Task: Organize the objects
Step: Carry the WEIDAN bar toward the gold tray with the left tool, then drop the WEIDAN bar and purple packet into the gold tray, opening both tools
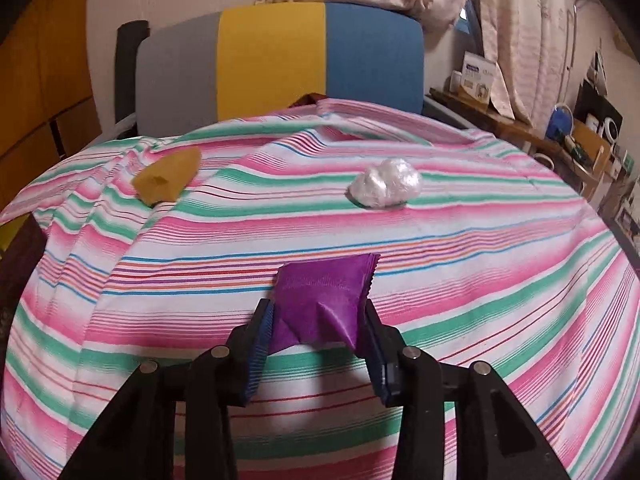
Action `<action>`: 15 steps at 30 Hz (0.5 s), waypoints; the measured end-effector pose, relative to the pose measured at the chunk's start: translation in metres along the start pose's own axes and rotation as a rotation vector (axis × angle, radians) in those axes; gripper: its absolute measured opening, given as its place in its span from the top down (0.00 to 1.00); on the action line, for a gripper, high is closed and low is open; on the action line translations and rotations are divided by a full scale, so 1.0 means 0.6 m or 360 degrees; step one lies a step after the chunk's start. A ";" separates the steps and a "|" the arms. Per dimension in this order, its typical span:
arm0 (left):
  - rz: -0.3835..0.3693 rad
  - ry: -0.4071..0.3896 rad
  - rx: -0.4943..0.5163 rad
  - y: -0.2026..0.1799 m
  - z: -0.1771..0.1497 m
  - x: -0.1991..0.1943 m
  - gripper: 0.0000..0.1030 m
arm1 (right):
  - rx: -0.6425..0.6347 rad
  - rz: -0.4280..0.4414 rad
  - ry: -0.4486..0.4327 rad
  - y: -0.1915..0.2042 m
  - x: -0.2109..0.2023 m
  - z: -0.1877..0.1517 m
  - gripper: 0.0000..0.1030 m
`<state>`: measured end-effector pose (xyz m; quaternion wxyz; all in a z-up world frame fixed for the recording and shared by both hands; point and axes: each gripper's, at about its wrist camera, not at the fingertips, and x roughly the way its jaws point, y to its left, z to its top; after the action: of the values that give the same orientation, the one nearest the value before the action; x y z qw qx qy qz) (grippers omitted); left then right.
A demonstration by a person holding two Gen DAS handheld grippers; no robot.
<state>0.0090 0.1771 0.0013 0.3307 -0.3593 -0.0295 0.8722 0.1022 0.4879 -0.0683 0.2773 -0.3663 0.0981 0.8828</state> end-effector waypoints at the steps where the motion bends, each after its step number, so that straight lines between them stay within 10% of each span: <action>1: 0.0020 -0.0012 -0.0019 0.011 0.004 -0.005 0.53 | -0.0007 0.0016 -0.0011 0.008 -0.007 0.000 0.59; 15: 0.0301 0.0065 -0.0314 0.189 0.054 0.012 0.53 | 0.0024 0.0478 -0.0119 0.168 -0.110 -0.003 0.59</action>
<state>-0.0788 0.0991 -0.0119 0.2106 -0.4089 -0.0744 0.8848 0.0848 0.3760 -0.0262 0.1484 -0.3124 0.1481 0.9265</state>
